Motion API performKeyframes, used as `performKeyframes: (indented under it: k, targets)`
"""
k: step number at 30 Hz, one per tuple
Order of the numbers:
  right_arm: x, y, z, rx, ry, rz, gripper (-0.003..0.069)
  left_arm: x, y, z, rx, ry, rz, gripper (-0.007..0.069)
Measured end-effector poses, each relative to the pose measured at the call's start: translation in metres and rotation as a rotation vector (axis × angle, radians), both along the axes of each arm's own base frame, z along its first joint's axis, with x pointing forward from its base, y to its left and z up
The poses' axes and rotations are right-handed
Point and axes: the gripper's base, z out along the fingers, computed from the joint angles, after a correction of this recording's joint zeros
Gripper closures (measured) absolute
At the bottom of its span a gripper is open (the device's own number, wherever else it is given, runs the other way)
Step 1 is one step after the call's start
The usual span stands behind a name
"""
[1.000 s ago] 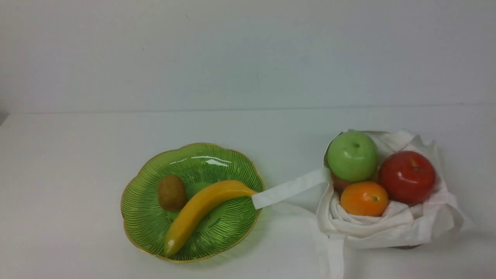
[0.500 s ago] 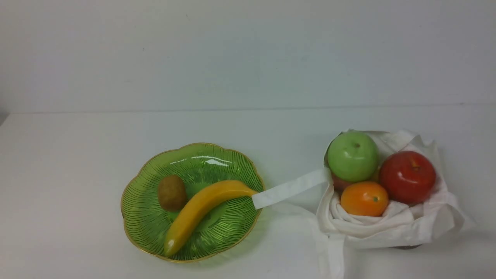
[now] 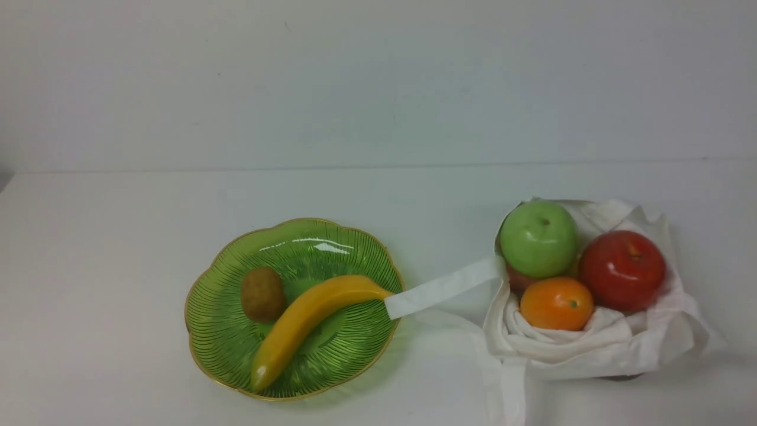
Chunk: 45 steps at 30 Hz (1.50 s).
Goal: Take the fruit out of the cloth bag on the white table and place them on a plate.
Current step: 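Reach into the cloth bag and grasp a fruit inside it with the right gripper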
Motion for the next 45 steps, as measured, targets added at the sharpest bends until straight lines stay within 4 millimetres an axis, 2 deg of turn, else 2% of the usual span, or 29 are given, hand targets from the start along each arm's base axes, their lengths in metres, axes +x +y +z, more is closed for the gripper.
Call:
performKeyframes:
  k: [2,7,9,12,18,21,25,27,28,29,32,33,36,38,40,41,42,44,45]
  targets:
    - [0.001,0.001,0.001,0.064,-0.023,0.000,0.0671,0.000,0.000,0.000,0.000,0.000,0.000,0.0632]
    - [0.002,0.002,0.019,0.699,-0.254,-0.032,0.0671,0.000,0.000,0.000,0.000,0.000,0.000,0.0632]
    - [0.001,-0.001,0.023,0.846,-0.309,-0.048,0.0671,0.000,0.000,0.000,0.000,0.000,0.000,0.0632]
    - [0.001,-0.003,0.026,0.919,-0.355,-0.063,0.0671,0.000,0.000,0.000,0.000,0.000,0.000,0.0632]
    - [0.000,-0.008,0.031,0.913,-0.426,-0.085,0.0671,0.000,0.000,0.000,0.000,0.000,0.000,0.0632]
    - [-0.002,-0.009,0.040,0.826,-0.466,-0.077,0.0671,0.000,0.000,0.000,0.000,0.000,0.000,0.0632]
    - [-0.010,0.001,0.081,0.570,-0.438,0.021,0.0671,0.000,0.000,0.000,0.000,0.000,0.000,0.0632]
    - [-0.009,0.006,0.099,0.432,-0.362,0.051,0.0671,0.000,0.000,0.000,0.000,0.000,0.000,0.0632]
    - [-0.005,0.009,0.112,0.339,-0.261,0.073,0.0671,0.000,0.000,0.000,0.000,0.000,0.000,0.0632]
    - [-0.003,0.010,0.115,0.321,-0.226,0.078,0.0671,0.000,0.000,0.000,0.000,0.000,0.000,0.0632]
    - [0.020,0.014,0.130,0.177,0.089,0.132,0.0671,0.000,0.000,0.000,0.000,0.000,0.000,0.0632]
    - [0.021,0.015,0.132,0.169,0.115,0.140,0.0671,0.000,0.000,0.000,0.000,0.000,0.000,0.0632]
    - [0.060,0.016,0.136,0.080,0.416,0.212,0.0671,0.000,0.000,0.000,0.000,0.000,0.000,0.0632]
    - [0.071,0.016,0.137,0.071,0.470,0.226,0.0671,0.000,0.000,0.000,0.000,0.000,0.000,0.0632]
    - [0.101,0.017,0.140,0.071,0.557,0.258,0.0662,0.000,0.000,0.000,0.000,0.000,0.000,0.0632]
    - [0.104,0.017,0.141,0.071,0.557,0.261,0.0660,0.000,0.000,0.000,0.000,0.000,0.000,0.0632]
    - [0.121,0.018,0.139,0.070,0.595,0.285,0.0641,0.000,0.000,0.000,0.000,0.000,0.000,0.0632]
    - [0.141,0.021,0.137,0.047,0.627,0.331,0.0603,0.000,0.000,0.000,0.000,0.000,0.000,0.0632]
    - [0.144,0.022,0.136,0.045,0.634,0.338,0.0593,0.000,0.000,0.000,0.000,0.000,0.000,0.0632]
